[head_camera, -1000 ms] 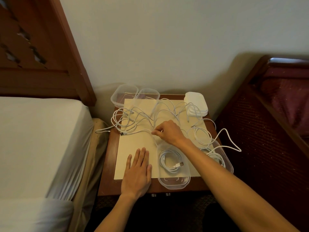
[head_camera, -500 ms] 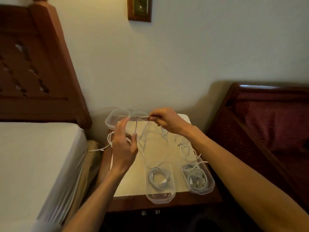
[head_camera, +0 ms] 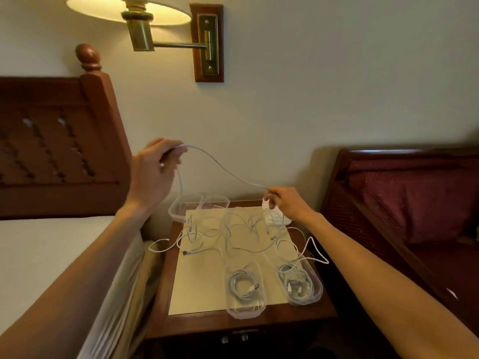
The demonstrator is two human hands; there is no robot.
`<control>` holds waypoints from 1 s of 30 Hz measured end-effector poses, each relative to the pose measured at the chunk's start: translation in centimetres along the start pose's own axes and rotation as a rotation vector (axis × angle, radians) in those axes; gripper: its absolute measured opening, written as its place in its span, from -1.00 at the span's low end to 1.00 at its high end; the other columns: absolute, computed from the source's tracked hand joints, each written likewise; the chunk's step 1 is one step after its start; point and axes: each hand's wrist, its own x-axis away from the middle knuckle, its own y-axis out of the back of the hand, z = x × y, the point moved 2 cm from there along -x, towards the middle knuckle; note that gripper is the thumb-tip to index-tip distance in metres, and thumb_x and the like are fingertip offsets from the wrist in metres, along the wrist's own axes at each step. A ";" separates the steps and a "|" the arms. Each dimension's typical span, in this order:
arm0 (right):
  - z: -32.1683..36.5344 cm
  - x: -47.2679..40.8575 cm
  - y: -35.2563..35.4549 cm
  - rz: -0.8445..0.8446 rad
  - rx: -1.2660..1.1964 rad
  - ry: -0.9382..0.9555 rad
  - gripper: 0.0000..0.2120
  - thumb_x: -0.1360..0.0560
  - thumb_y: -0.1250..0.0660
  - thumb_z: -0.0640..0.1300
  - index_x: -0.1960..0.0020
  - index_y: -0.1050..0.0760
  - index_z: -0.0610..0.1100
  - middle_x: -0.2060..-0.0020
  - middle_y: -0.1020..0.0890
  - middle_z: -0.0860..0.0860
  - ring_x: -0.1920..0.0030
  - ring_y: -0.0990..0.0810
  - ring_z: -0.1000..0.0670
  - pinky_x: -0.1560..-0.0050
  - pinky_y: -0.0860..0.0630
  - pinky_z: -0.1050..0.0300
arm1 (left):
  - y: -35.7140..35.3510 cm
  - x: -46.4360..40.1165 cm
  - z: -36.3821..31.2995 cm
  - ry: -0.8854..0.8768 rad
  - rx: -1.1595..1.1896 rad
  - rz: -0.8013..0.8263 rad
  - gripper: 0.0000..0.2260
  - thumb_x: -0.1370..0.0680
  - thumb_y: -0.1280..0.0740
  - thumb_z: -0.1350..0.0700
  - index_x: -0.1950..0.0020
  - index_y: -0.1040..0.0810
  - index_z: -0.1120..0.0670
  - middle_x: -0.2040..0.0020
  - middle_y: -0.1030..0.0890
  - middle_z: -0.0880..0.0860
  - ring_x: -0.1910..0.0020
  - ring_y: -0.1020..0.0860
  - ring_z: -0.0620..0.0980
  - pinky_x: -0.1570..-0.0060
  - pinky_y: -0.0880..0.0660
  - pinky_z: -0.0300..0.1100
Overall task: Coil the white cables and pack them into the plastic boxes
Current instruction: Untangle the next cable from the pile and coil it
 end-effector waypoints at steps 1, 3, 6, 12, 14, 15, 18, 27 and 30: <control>-0.1 0.4 0.7 -0.070 -0.093 -0.052 -0.76 -0.62 -0.16 -0.31 0.10 -0.58 -0.28 0.36 -0.61 -0.15 0.38 -0.57 0.06 0.17 -0.46 0.19 | 0.6 0.4 0.5 0.051 -0.051 0.068 -0.90 -0.59 -0.34 0.20 -0.04 -0.64 0.15 0.13 -0.63 0.11 0.22 -0.59 0.00 0.16 -0.54 -0.16; 1.1 1.0 2.2 -0.159 -0.250 -0.094 -0.73 -0.65 -0.14 -0.22 0.11 -0.57 -0.18 0.45 -0.53 -0.01 0.44 -0.56 0.06 0.28 -0.51 0.16 | 0.7 1.9 1.3 0.281 -0.287 0.501 -0.71 -0.56 -0.37 0.22 -0.27 -0.53 0.06 -0.19 -0.59 0.17 -0.15 -0.56 0.14 -0.15 -0.48 -0.09; 5.6 1.7 3.7 -0.172 -0.202 0.010 -0.75 -0.64 -0.21 -0.12 0.10 -0.63 -0.12 0.49 -0.45 0.14 0.51 -0.37 0.17 0.42 -0.37 0.30 | -0.5 4.6 0.6 0.510 -0.489 0.999 -0.28 -0.54 -0.41 0.15 -0.59 -0.08 0.09 -0.53 -0.27 0.13 -0.49 -0.26 0.10 -0.41 -0.25 -0.11; 13.3 3.6 4.8 -0.108 0.075 0.294 -0.74 -0.62 -0.23 -0.14 0.12 -0.64 -0.17 0.29 -0.59 0.10 0.34 -0.48 0.22 0.27 -0.31 0.37 | -4.4 3.3 -7.5 0.319 0.117 0.496 -0.53 -0.65 -0.21 0.14 -0.55 -0.20 0.02 -0.37 -0.38 -0.11 0.32 -0.63 0.04 0.32 -0.57 -0.16; 14.2 4.4 5.8 -0.120 0.079 0.348 -0.76 -0.62 -0.24 -0.15 0.13 -0.63 -0.16 0.29 -0.59 0.13 0.32 -0.50 0.23 0.25 -0.34 0.38 | -5.0 3.1 -8.1 0.383 0.248 0.495 -0.70 -0.66 -0.21 0.16 -0.40 -0.44 0.09 -0.17 -0.59 0.03 0.39 -0.61 0.15 0.41 -0.58 0.01; 14.5 4.9 6.4 -0.114 0.072 0.369 -0.77 -0.61 -0.25 -0.15 0.12 -0.64 -0.15 0.27 -0.60 0.16 0.29 -0.51 0.22 0.23 -0.37 0.38 | -4.8 3.0 -8.4 0.378 0.280 0.488 -0.80 -0.65 -0.23 0.17 -0.23 -0.56 0.12 0.02 -0.64 0.12 0.40 -0.60 0.15 0.39 -0.58 0.07; 14.0 6.6 7.2 -0.016 0.001 0.329 -0.75 -0.63 -0.23 -0.09 0.13 -0.61 -0.10 0.43 -0.53 0.25 0.41 -0.44 0.17 0.31 -0.33 0.31 | -3.1 2.1 -8.9 0.236 0.171 0.342 -0.85 -0.62 -0.28 0.20 0.09 -0.62 0.11 0.33 -0.59 0.08 0.50 -0.53 -0.09 0.38 -0.52 -0.10; 12.5 10.4 8.4 0.325 -0.948 -0.009 -0.67 -0.67 -0.04 -0.01 0.17 -0.44 -0.10 0.46 -0.18 0.07 0.49 -0.12 0.11 0.51 -0.13 0.28 | 3.5 -2.6 -5.9 0.241 -0.012 -0.135 -0.87 -0.61 -0.31 0.13 -0.01 -0.64 0.11 0.11 -0.64 0.07 0.33 -0.58 0.00 0.24 -0.53 -0.21; 14.9 10.7 9.9 0.374 -1.062 -0.019 -0.67 -0.67 -0.01 -0.04 0.21 -0.38 -0.08 0.48 -0.16 0.10 0.51 -0.11 0.13 0.54 -0.13 0.29 | 4.0 -2.8 -4.7 0.291 -0.054 -0.118 -0.87 -0.62 -0.30 0.11 0.00 -0.64 0.09 0.08 -0.64 0.02 0.23 -0.55 -0.04 0.19 -0.43 -0.27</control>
